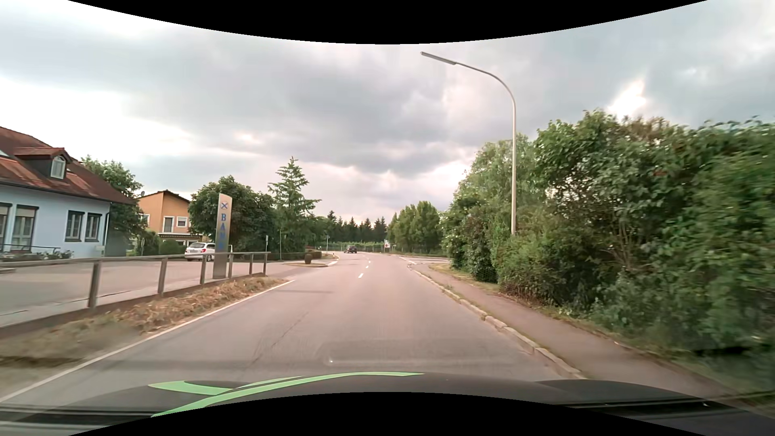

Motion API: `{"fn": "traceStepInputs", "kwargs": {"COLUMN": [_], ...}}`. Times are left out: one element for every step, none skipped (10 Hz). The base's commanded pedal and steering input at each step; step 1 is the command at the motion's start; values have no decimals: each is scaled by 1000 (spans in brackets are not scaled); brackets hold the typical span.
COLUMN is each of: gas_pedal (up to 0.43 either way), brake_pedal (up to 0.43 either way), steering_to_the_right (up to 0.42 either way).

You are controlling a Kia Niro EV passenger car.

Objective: Follow the waypoints while adhering to traffic rules and regulations

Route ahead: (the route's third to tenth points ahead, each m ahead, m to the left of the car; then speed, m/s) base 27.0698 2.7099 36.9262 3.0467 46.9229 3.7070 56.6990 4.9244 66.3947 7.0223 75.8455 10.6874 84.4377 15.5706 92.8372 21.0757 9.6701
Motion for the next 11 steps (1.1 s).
{"fn": "traceStepInputs", "kwargs": {"gas_pedal": [110, 110, 118, 118, 118, 118, 118, 118, 118, 118, 118], "brake_pedal": [0, 0, 0, 0, 0, 0, 0, 0, 0, 0, 0], "steering_to_the_right": [3, 2, 2, 2, 1, 1, 1, 2, 3, 4, 5]}}
